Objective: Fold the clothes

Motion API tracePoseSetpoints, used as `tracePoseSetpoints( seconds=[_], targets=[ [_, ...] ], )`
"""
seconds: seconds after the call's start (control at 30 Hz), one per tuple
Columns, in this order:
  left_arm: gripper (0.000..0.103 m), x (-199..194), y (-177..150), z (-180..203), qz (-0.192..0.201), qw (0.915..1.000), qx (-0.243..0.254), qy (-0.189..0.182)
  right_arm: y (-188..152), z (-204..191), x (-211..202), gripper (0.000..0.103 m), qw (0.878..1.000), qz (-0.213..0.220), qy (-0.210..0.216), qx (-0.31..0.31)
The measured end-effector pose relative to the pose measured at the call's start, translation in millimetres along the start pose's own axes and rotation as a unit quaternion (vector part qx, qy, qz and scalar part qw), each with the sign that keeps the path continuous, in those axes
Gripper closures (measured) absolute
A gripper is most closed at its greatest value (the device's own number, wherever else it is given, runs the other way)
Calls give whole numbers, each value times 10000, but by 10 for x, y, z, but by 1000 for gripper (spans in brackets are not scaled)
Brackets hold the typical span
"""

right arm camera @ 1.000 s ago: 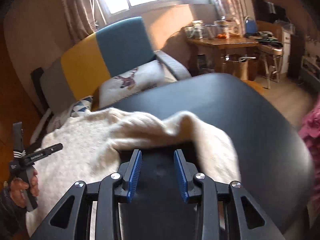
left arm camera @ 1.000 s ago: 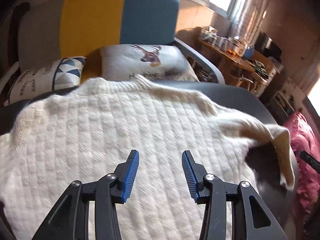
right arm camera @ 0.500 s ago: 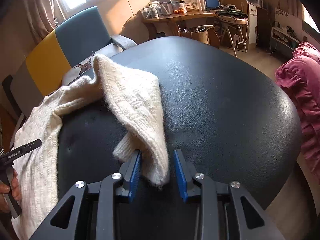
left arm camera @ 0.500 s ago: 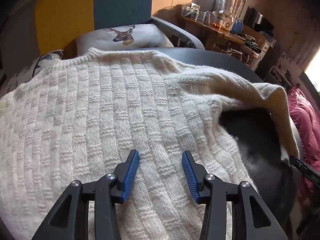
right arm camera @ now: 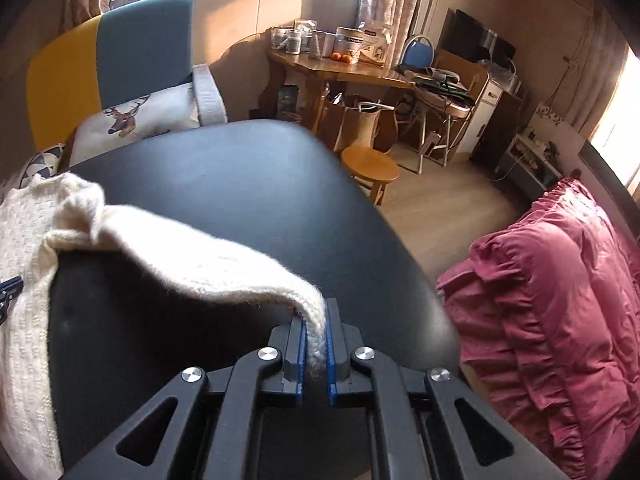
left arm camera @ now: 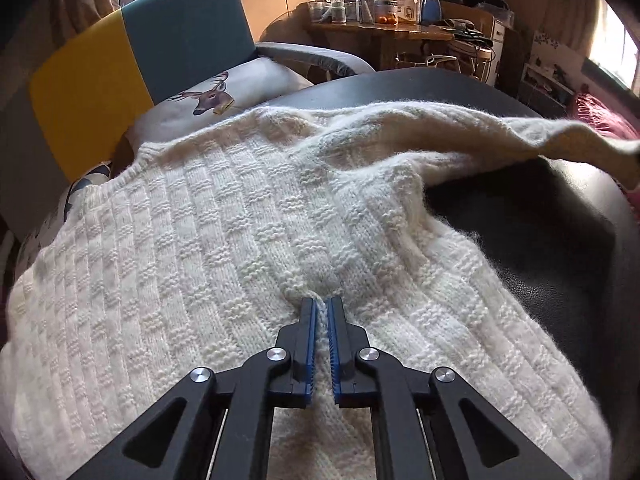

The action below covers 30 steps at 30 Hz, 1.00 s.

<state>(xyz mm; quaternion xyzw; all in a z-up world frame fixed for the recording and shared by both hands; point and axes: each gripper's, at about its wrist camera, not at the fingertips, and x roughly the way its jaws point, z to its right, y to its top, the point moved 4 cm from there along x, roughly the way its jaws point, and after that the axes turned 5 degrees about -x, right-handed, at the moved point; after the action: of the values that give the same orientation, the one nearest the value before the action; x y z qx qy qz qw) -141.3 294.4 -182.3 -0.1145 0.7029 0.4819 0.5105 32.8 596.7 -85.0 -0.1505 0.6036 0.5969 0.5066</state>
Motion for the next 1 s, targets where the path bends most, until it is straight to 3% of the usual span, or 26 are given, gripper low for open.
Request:
tracePoseSetpoints(
  seconds=[0.3,0.67,0.73,0.8,0.9,1.0],
  targets=[
    [97,-11,-5,-77,-44,9993,10,-361,587,282,451,96,9973,-677,267,122],
    [97,-39,-58,-83,89,9989,-130,-445,903,363,1369,96,9865,-1516,268,565],
    [97,-40,-55,-85,97,9988,-149,-454,929,394,1485,94,9847,-1562,275,728],
    [97,-39,-50,-91,102,9986,-174,-479,951,430,1594,84,9827,-1593,281,899],
    [97,-42,-46,-93,116,9985,-196,-496,958,535,1659,83,9788,-1606,385,1211],
    [96,-59,-32,-114,108,9980,-308,-539,1031,603,1411,83,9823,-1049,661,1404]
  ],
)
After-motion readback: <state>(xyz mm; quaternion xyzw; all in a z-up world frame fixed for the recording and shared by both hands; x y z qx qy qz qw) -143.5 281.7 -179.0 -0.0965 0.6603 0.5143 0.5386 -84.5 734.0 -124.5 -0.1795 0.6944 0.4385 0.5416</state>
